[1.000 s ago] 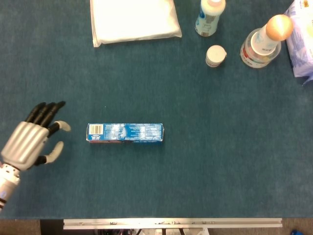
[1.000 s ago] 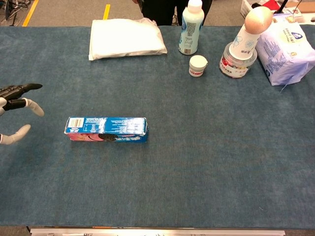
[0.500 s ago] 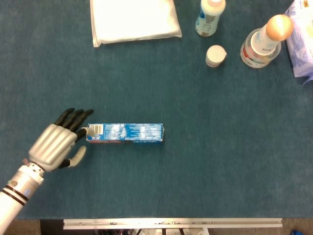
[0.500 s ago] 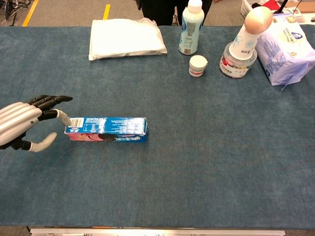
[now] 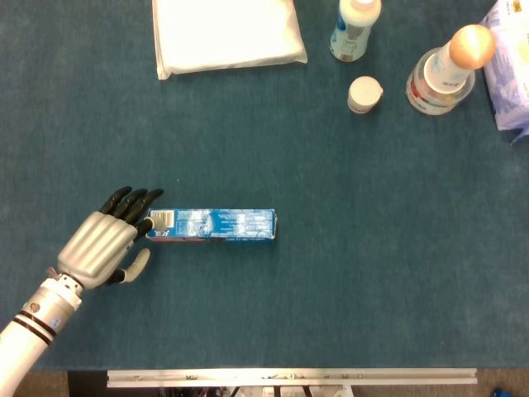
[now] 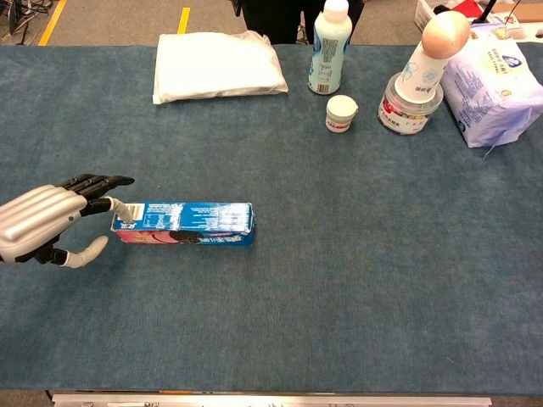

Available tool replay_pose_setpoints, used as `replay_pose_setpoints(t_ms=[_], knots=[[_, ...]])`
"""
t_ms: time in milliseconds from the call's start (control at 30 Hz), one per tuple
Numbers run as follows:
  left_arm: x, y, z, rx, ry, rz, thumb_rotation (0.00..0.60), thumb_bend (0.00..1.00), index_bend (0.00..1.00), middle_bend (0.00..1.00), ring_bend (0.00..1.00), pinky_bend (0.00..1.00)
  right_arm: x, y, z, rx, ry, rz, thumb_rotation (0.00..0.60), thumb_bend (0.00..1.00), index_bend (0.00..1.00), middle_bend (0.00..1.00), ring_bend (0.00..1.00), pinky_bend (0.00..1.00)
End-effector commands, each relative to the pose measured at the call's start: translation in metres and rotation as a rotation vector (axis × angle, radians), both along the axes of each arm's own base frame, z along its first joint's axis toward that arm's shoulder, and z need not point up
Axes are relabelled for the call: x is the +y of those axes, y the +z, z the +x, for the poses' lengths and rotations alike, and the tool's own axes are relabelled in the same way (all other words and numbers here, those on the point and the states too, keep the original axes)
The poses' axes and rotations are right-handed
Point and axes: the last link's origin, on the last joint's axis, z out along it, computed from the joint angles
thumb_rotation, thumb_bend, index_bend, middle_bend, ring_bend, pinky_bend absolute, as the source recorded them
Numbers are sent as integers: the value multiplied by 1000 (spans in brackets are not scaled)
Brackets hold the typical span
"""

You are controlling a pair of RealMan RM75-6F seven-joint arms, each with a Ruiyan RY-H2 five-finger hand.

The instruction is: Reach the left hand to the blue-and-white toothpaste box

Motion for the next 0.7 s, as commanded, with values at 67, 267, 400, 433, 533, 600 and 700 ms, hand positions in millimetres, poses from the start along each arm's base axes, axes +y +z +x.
replay_pose_setpoints(t_ms=[67,267,400,433,533,600,700], knots=[[-3,-4,-4,16,13,-14,516,527,281,0,0,0,0,-1,0,2,-1,2,600,0,389,303,159,378],[0,-5,3,-12,3,-9,523,528,263,0,0,0,0,0,0,0,-1,-2,600,0,389,303,159,378],[1,-4,11,-48,-25,0,527,534,261,0,0,0,0,1,0,-1,-1,-2,600,0,389,303,159,378],[0,-4,11,-48,-27,-1,529,534,261,0,0,0,0,1,0,-1,-1,-1,600,0,389,303,159,378],[-2,-5,8,-35,-23,-7,536,535,261,0,0,0,0,0,0,1,-1,0,600,0,389,303,159,378],[-3,-7,5,-27,-13,-14,538,535,261,0,0,0,0,0,0,1,-1,0,600,0,389,303,159,378],[-3,-9,2,-17,-3,-20,539,535,261,0,0,0,0,0,0,2,-2,0,600,0,389,303,159,378]])
